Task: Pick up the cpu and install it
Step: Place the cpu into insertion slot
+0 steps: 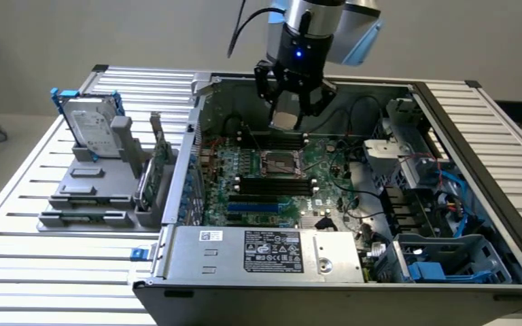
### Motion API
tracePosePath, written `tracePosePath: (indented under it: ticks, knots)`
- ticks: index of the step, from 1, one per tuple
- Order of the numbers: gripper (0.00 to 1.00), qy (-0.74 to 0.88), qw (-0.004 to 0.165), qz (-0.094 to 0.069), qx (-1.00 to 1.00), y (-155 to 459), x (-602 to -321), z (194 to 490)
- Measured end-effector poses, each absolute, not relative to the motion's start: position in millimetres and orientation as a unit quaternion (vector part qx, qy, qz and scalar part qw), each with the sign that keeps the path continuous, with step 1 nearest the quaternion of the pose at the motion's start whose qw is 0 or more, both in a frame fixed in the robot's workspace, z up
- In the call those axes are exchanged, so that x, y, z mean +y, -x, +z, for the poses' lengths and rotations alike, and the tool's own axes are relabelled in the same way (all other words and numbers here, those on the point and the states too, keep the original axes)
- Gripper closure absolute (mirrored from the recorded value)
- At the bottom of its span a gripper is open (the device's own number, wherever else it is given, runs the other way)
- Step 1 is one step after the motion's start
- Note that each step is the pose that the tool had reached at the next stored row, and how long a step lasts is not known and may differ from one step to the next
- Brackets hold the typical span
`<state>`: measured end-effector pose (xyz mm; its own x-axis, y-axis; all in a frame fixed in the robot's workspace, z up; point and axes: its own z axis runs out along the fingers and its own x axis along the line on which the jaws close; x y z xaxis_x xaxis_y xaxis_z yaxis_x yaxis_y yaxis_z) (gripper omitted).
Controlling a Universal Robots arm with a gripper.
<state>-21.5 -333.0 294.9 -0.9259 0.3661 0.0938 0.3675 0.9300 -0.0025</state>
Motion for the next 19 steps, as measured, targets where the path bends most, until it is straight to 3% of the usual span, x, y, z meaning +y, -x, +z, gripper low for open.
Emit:
tracePosePath:
  ticks: [19]
  knots:
    - [0.46,0.352,0.044,-0.015,-0.935,21.5,-333.1,266.8]
